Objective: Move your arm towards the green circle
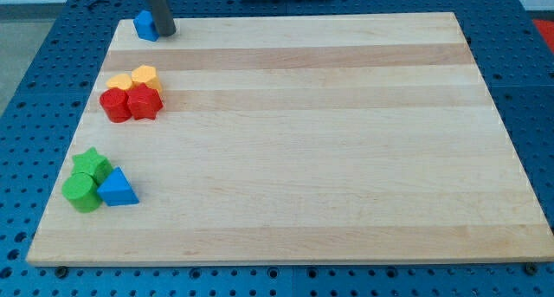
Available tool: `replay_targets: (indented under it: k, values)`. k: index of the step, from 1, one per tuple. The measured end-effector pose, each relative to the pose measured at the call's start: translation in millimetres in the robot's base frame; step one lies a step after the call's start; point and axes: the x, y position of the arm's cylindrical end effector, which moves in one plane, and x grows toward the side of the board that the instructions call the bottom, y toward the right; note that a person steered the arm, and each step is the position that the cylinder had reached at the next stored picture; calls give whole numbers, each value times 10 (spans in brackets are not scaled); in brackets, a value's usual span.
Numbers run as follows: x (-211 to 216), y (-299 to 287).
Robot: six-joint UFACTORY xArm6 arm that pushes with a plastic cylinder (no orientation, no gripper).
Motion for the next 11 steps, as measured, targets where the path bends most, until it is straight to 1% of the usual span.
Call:
replay_targets:
  k: [1,2,3,4,5,6,7,8,9,11]
  values:
    - [232,401]
    - [876,1133]
    - [1551,1371]
    - [2404,1196]
    - [3101,829]
    - [3712,418]
    - [3947,186]
    - [3940,-181]
    - [3700,-877]
    - [3537,-946]
